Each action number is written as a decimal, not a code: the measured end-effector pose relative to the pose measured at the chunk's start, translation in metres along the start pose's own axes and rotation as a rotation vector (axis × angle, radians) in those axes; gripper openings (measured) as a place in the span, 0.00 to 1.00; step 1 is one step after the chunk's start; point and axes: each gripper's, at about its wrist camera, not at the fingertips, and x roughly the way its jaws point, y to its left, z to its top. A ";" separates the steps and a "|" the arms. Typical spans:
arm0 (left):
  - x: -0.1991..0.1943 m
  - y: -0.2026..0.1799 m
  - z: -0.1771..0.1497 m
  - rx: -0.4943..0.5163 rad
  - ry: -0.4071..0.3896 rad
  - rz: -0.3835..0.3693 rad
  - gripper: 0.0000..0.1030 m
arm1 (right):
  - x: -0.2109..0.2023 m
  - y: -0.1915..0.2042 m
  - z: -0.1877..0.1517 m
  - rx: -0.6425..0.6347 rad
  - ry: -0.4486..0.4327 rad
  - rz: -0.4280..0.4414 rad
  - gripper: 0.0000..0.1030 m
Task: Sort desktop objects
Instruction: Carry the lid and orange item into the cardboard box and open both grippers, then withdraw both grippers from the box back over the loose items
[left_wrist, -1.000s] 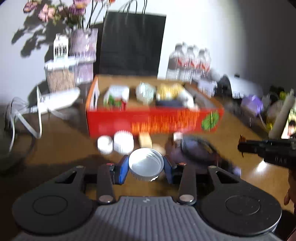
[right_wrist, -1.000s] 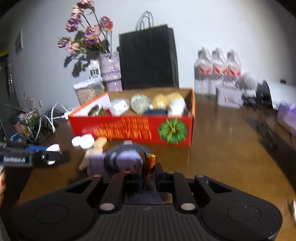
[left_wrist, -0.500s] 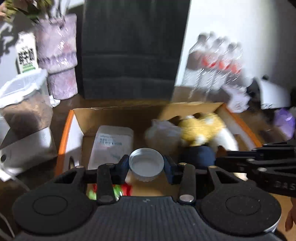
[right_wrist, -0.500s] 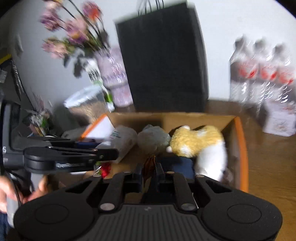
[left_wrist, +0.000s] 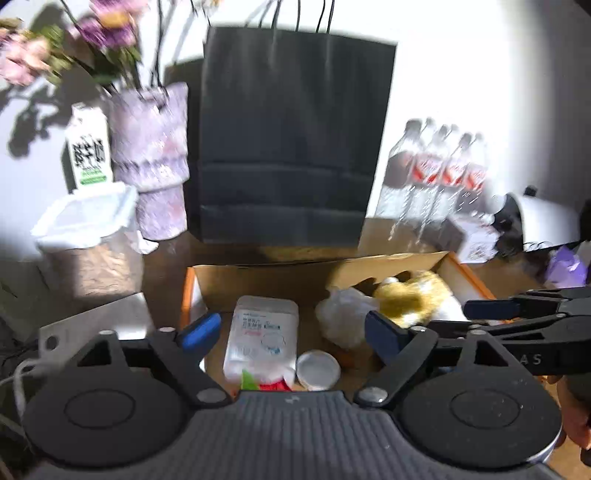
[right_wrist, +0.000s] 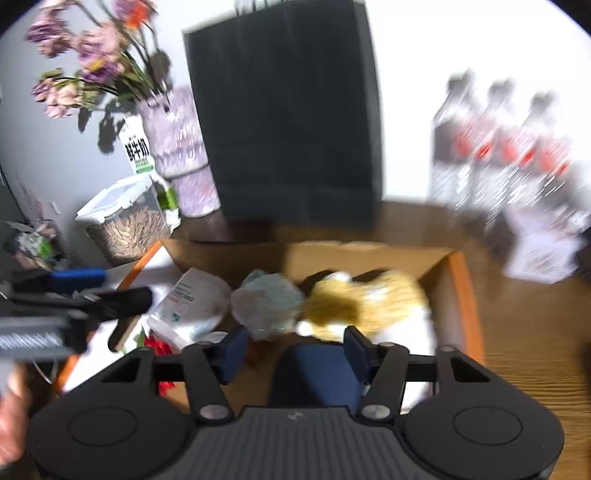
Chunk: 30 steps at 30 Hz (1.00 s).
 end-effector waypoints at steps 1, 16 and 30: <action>-0.012 -0.002 -0.004 -0.004 -0.016 0.000 0.97 | -0.013 0.001 -0.007 -0.023 -0.025 -0.017 0.64; -0.126 -0.036 -0.155 -0.047 -0.108 0.046 1.00 | -0.137 0.014 -0.161 -0.068 -0.116 0.014 0.83; -0.127 -0.038 -0.224 -0.047 -0.030 0.064 1.00 | -0.156 0.029 -0.239 -0.078 -0.164 0.031 0.88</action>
